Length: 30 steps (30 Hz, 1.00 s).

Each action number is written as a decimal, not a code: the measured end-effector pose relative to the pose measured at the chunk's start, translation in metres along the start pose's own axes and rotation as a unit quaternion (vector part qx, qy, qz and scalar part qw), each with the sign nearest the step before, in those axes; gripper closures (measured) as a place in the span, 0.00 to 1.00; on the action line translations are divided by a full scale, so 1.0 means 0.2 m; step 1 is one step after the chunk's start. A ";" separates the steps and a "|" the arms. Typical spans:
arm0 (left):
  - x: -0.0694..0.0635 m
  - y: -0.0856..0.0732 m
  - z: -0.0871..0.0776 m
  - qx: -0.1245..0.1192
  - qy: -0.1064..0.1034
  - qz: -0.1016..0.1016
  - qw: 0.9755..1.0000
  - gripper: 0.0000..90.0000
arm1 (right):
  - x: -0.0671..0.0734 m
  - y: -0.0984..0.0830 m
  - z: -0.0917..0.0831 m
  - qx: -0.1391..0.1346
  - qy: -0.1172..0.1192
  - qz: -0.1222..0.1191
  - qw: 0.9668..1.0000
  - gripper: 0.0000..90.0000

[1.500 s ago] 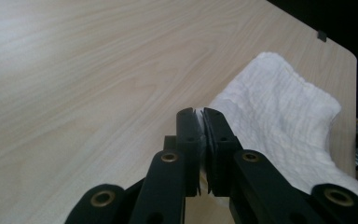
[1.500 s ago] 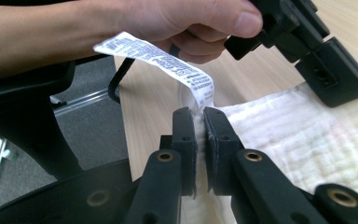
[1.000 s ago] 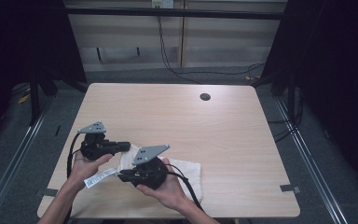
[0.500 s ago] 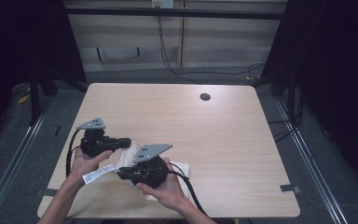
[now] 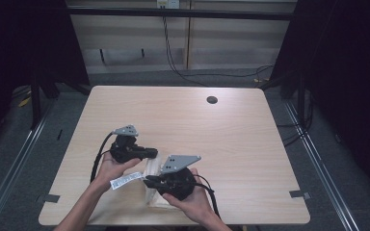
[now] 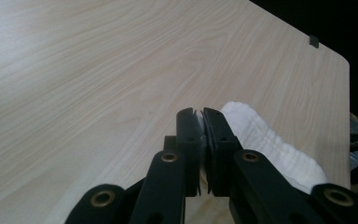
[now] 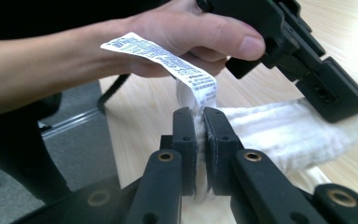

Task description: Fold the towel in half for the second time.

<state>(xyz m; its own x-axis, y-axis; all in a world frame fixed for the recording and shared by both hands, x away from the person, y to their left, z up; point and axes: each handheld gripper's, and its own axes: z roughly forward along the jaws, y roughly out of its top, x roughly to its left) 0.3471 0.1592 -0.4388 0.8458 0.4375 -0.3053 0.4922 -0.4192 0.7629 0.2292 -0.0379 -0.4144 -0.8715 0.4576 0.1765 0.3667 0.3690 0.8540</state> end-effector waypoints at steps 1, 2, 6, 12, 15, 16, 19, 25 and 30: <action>-0.01 0.00 0.03 0.002 -0.001 0.000 1.000 0.96 | 0.00 -0.01 -0.01 0.002 -0.006 0.000 1.000 0.94; -0.02 0.00 0.04 0.004 0.002 0.003 1.000 0.96 | 0.00 -0.03 -0.02 0.001 -0.009 0.005 1.000 0.94; -0.03 0.02 0.13 0.023 0.001 0.007 1.000 0.96 | -0.02 -0.09 -0.05 0.016 -0.026 0.004 1.000 0.94; -0.05 0.01 0.25 0.029 -0.011 0.001 1.000 0.95 | -0.06 -0.19 -0.11 0.017 -0.038 0.024 0.999 0.94; -0.05 0.00 0.30 0.043 -0.017 0.003 0.999 0.95 | -0.07 -0.23 -0.12 0.027 -0.042 0.028 0.998 0.93; -0.06 0.00 0.31 0.045 -0.019 0.002 0.999 0.95 | -0.07 -0.24 -0.12 0.030 -0.042 0.029 0.998 0.93; -0.06 -0.01 0.35 0.050 -0.024 0.002 0.998 0.95 | -0.08 -0.27 -0.14 0.034 -0.046 0.031 0.998 0.93; -0.07 -0.01 0.41 0.048 -0.038 -0.007 0.998 0.95 | -0.10 -0.35 -0.16 0.053 -0.045 0.035 0.997 0.92; -0.09 -0.02 0.42 0.050 -0.036 -0.005 0.998 0.95 | -0.11 -0.41 -0.15 0.076 -0.062 0.031 0.995 0.92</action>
<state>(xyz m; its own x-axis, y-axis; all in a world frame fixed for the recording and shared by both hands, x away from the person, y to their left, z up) 0.3478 0.0854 -0.4847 0.8512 0.3859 -0.3558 0.5164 -0.4939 0.6996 0.2089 -0.1029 -0.4728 -0.8016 0.5769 0.1566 0.4724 0.4507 0.7575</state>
